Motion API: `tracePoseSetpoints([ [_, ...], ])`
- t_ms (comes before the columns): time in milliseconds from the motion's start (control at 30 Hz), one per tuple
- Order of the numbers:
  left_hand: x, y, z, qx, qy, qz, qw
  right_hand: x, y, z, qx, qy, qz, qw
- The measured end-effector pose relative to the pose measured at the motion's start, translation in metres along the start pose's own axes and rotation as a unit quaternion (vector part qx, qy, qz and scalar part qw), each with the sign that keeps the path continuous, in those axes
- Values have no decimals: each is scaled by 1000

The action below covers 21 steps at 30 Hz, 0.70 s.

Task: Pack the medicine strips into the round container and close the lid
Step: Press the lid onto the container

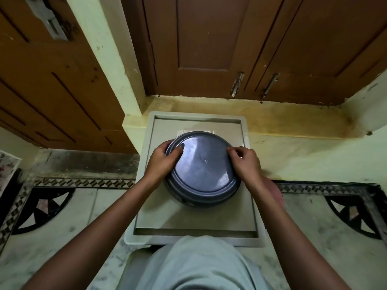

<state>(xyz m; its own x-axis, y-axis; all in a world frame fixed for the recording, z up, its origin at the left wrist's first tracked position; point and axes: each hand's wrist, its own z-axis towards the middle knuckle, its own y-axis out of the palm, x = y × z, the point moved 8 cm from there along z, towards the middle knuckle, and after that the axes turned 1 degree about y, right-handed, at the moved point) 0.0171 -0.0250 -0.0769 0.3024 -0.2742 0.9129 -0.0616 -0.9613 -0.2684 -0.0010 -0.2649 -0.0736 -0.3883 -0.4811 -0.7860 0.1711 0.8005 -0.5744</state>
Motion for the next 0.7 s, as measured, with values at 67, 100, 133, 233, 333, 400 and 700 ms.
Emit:
tracePoseSetpoints([
  [67, -2, 0, 2, 14, -11, -36, 999, -2, 0, 5, 14, -18, -82, 996],
  [100, -2, -1, 2, 20, -14, -49, 999, -3, 1, 7, 20, -27, -114, 993],
  [133, -4, 0, 2, 26, -15, -57, 998, -4, 2, 8, 25, -36, -134, 990],
  [233, -11, -2, -3, 58, -13, -69, 996, -4, 7, 4, 20, -32, -133, 990],
  [333, -21, -5, -9, 97, -22, -80, 992, 4, 11, 3, 10, -29, -146, 989],
  [400, -23, -5, -9, 111, -24, -93, 989, 4, 10, 4, 16, -41, -142, 989],
  [700, -13, -9, 6, 79, 0, -18, 997, -7, 10, 12, -10, -66, -209, 976],
])
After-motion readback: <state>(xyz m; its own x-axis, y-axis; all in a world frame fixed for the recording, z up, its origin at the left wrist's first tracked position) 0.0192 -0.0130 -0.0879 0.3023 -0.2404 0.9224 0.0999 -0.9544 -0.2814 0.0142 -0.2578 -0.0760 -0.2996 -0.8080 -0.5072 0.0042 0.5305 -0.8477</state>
